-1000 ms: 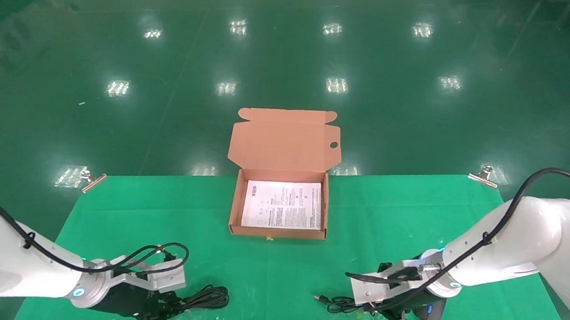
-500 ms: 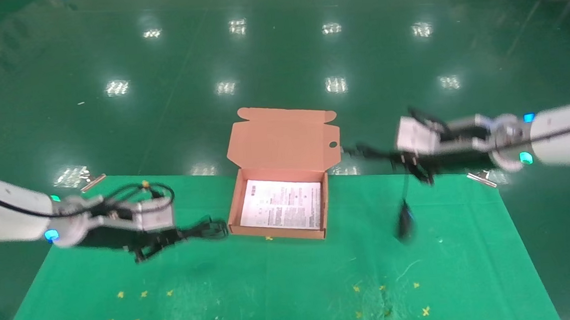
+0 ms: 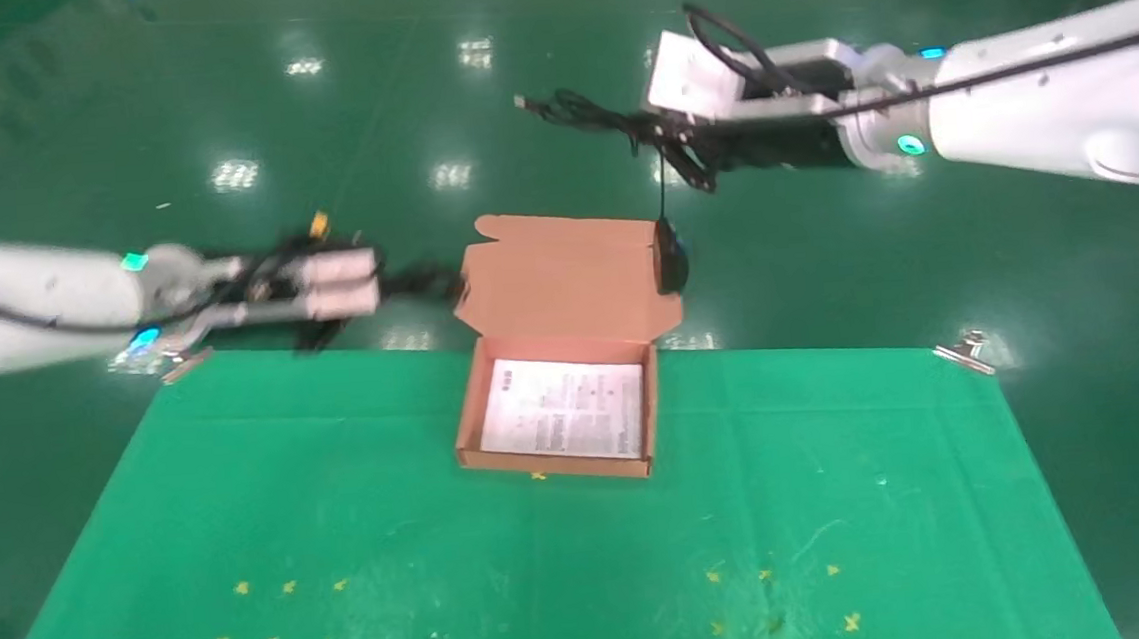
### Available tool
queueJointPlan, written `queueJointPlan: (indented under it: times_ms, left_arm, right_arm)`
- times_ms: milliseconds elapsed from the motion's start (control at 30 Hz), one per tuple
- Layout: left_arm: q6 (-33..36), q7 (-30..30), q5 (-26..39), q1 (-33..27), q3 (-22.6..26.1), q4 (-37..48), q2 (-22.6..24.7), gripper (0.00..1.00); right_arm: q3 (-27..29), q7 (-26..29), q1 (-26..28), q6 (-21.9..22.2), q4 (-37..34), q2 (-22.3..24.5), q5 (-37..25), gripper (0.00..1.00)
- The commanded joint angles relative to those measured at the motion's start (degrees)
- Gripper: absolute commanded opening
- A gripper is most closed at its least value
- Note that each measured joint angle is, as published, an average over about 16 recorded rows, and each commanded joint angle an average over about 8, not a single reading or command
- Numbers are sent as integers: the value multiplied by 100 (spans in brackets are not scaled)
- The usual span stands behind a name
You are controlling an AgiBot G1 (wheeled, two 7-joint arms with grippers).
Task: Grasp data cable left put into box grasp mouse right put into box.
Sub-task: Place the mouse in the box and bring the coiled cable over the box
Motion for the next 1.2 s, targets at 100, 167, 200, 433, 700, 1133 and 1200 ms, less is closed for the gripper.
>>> queueJointPlan:
  times_ms: [100, 167, 200, 433, 700, 1133, 1200]
  left_arm:
    - [-398, -52, 145, -142, -55, 73, 150, 0]
    - [-503, -31, 142, -218, -88, 170, 213, 0]
    - [-550, -16, 138, -255, -104, 220, 243, 0]
    - [-779, 66, 87, -469, -201, 553, 367, 0]
    - [-881, -8, 128, -548, -225, 808, 410, 0]
    - [-765, -935, 801, -351, -26, 787, 122, 0]
    - [-722, -1234, 1036, -358, 28, 755, 73, 0]
  right_arm:
    - [108, -470, 227, 180, -543, -436, 210, 0]
    - [167, -705, 319, 197, -777, -610, 349, 0]
    - [191, -822, 359, 195, -874, -681, 423, 0]
    - [218, -1421, 515, 97, -1207, -886, 951, 0]
    - [61, -1578, 499, 68, -1176, -851, 1232, 0]
    - [-484, -1253, 27, 195, -713, -848, 1303, 0]
    - [-574, -1201, -29, 239, -673, -856, 1333, 0]
